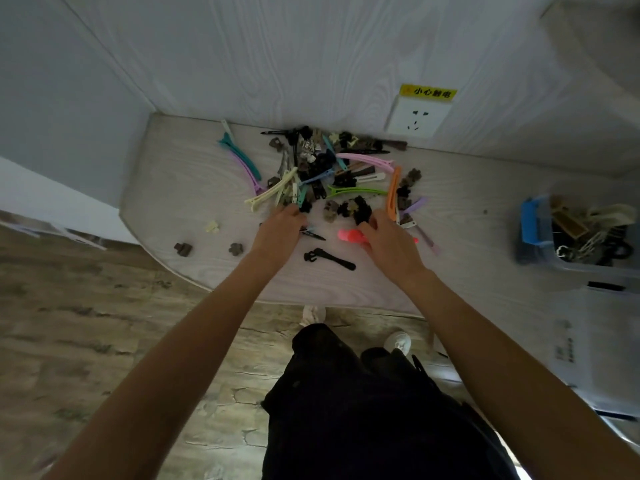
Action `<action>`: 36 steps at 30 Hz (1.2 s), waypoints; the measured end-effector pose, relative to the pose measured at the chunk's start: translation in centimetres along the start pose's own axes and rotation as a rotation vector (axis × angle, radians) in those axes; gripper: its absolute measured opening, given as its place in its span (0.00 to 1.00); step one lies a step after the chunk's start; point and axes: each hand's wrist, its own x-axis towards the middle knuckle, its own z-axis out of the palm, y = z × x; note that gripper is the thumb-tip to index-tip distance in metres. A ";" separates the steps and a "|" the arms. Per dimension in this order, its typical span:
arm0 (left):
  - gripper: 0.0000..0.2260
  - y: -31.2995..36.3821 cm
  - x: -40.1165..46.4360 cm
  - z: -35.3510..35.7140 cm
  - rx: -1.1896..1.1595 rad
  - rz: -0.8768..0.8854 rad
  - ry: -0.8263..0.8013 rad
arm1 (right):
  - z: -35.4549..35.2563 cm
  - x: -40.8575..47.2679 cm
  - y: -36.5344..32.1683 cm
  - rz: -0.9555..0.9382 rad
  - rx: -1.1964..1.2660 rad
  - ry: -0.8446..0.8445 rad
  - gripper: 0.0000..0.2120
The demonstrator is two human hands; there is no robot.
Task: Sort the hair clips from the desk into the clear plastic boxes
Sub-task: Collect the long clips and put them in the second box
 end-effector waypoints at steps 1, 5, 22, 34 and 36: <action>0.09 0.0 0.4 -0.1 0.023 0.004 -0.015 | -0.1 0.1 0.0 -0.025 0.011 0.030 0.09; 0.10 -0.1 1.0 -0.2 0.088 0.056 0.013 | -0.7 -0.3 -1.6 -0.074 0.073 0.182 0.07; 0.04 0.2 -0.6 -1.6 -0.617 -0.334 0.306 | 0.1 -1.6 -1.2 0.066 -0.034 -0.089 0.10; 0.17 -1.2 1.9 -2.5 -0.129 -0.444 0.013 | -2.0 -0.6 4.5 0.154 0.084 -0.141 0.21; 0.17 -1.5 2.2 -2.8 -0.141 -0.454 -0.004 | -2.0 -0.3 4.4 0.168 0.069 -0.121 0.21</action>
